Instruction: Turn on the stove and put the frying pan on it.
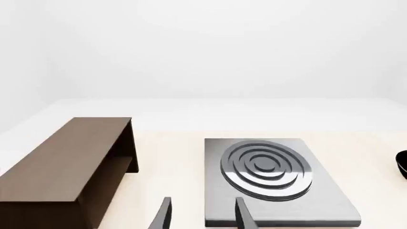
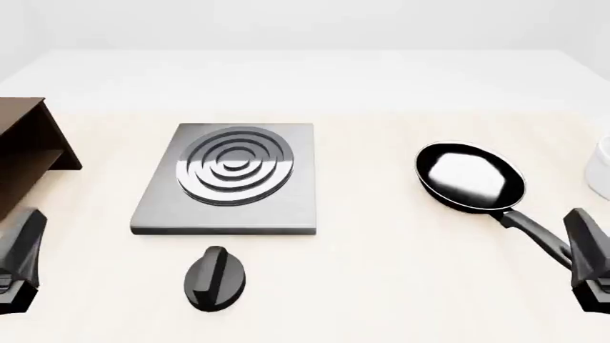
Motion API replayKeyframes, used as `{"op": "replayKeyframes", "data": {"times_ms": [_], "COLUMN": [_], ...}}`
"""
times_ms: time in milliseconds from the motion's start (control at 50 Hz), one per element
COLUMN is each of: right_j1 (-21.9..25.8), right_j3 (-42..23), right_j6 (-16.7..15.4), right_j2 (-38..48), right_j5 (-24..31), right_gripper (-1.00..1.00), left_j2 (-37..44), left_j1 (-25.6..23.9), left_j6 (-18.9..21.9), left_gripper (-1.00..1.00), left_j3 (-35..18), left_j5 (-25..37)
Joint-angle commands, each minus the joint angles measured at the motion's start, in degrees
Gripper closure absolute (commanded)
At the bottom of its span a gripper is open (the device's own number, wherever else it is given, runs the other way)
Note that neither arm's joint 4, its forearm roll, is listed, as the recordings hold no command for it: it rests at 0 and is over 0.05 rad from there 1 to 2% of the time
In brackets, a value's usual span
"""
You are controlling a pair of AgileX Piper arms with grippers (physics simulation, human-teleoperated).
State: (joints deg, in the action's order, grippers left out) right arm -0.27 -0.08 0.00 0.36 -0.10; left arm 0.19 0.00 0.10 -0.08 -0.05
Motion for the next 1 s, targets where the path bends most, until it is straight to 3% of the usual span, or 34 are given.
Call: {"op": "replayKeyframes", "data": {"times_ms": [20, 200, 240, 260, 300, 320, 340, 400, 520, 600, 660, 880, 1000], "right_j1": [-0.6, -1.4, -1.8, -2.4, -2.2, -1.8, -1.8, -1.4, -1.5, -1.6, -1.3, -1.8, -2.0], "right_j3": [-0.1, 0.0, 0.0, 0.0, 0.0, 0.0, 0.0, 0.0, 0.1, 0.1, 0.1, 0.1, 0.1], "right_j6": [-0.2, -0.7, -1.1, -1.8, -1.9, -3.3, -3.8, -4.3, -4.0, -4.6, -4.8, -5.5, -5.8], "right_j2": [0.1, 1.1, 3.3, 4.0, 2.1, 0.9, 0.8, 0.2, 2.1, 1.2, 2.4, 2.8, 2.6], "right_j5": [0.3, -0.5, -2.6, -2.9, -1.2, -0.3, -0.1, 0.4, -1.2, -0.2, -1.1, -1.3, -1.1], "right_gripper": [-1.00, -1.00, -1.00, -1.00, -1.00, -1.00, -1.00, -1.00, -1.00, -1.00, -1.00, -1.00, -1.00], "left_j2": [0.5, 0.1, 2.6, 11.1, 12.5, 16.7, 16.6, 18.5, 23.1, 24.5, 26.3, 31.1, 33.2], "left_j1": [0.1, 0.1, 1.4, 4.0, 4.0, 1.3, 0.2, -2.6, -6.3, -8.7, -8.2, -11.3, -14.8], "left_j6": [0.2, -0.1, -1.2, 2.0, 0.3, 0.4, 3.3, 4.5, 6.6, 5.7, 3.5, 3.5, -0.8], "left_gripper": [-1.00, -1.00, -1.00, -1.00, -1.00, -1.00, -1.00, -1.00, -1.00, -1.00, -1.00, -1.00, -1.00], "left_j3": [-0.1, -1.9, -4.7, -6.3, -7.9, -12.7, -15.6, -20.8, -27.4, -29.9, -29.2, -21.6, -17.3], "left_j5": [0.1, 2.0, 4.2, 1.5, 2.4, 5.9, 9.8, 16.6, 26.0, 29.6, 30.3, 27.2, 24.9]}}
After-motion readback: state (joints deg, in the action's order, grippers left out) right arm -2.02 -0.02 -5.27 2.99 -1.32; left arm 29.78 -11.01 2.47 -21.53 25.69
